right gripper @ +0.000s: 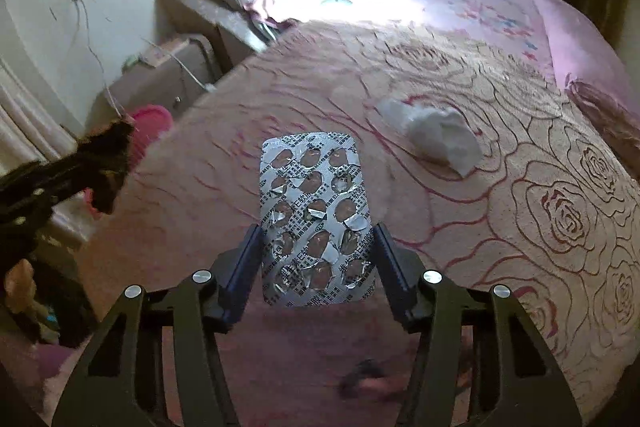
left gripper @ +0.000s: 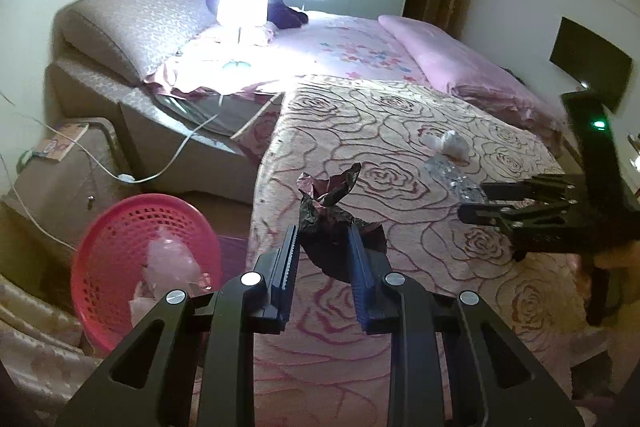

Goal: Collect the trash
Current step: 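Carry the dark wrapper and blister pack to the basket and open both tools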

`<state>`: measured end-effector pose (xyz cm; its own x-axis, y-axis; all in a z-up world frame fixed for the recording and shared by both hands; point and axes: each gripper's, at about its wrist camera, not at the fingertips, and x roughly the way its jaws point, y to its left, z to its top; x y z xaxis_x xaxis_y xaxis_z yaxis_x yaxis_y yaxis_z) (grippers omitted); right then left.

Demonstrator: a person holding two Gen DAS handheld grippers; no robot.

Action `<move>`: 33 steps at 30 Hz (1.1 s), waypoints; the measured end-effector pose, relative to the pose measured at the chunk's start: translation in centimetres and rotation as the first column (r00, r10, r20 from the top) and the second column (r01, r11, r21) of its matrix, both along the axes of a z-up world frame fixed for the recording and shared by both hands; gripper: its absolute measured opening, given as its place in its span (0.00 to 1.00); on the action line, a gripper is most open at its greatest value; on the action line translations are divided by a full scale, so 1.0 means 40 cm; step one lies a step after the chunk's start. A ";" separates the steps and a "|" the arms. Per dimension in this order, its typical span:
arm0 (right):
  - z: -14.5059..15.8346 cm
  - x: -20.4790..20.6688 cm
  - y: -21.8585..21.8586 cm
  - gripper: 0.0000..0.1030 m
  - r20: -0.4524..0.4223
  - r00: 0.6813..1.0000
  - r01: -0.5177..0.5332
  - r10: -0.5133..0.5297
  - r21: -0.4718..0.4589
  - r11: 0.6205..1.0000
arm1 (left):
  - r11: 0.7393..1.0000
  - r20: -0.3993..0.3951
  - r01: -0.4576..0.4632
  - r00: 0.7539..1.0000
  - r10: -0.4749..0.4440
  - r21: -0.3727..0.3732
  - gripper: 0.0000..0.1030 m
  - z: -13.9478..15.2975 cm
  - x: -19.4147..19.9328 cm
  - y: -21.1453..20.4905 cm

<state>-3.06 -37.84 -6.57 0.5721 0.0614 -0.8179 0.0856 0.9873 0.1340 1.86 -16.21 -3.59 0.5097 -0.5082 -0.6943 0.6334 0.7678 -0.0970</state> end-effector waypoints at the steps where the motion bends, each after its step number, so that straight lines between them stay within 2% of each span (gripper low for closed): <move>1: 0.007 -0.002 0.010 0.52 0.010 1.000 0.003 -0.003 -0.003 1.000 | 1.000 0.004 -0.005 1.000 0.005 0.002 0.22 0.003 0.003 0.006; 7: 0.047 -0.004 0.068 0.52 0.078 0.996 0.029 -0.029 0.004 1.000 | 0.999 0.039 -0.034 0.999 0.033 0.022 0.22 0.025 0.019 0.047; 15: 0.052 0.029 0.142 0.52 0.088 0.996 0.026 -0.029 0.034 0.999 | 0.991 0.048 -0.134 0.990 0.133 0.024 0.22 0.034 0.082 0.152; 21: 0.053 0.084 0.221 0.52 0.077 0.997 -0.029 0.026 0.041 0.999 | 0.968 0.053 -0.244 0.969 0.241 0.054 0.22 0.011 0.146 0.233; 24: 0.051 0.124 0.274 0.52 0.071 0.995 -0.070 0.067 0.038 0.997 | 0.954 0.022 -0.292 0.956 0.291 0.064 0.22 -0.013 0.189 0.281; 33: 0.009 0.246 0.409 0.52 0.032 0.988 -0.152 0.151 0.039 0.988 | 0.932 -0.024 -0.350 0.935 0.354 0.097 0.22 -0.067 0.246 0.349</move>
<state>6.77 -21.49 -6.23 0.5769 0.1824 -0.7962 -0.0694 0.9822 0.1747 11.71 -2.25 -6.29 0.6150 -0.2365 -0.7523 0.3181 0.9473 -0.0378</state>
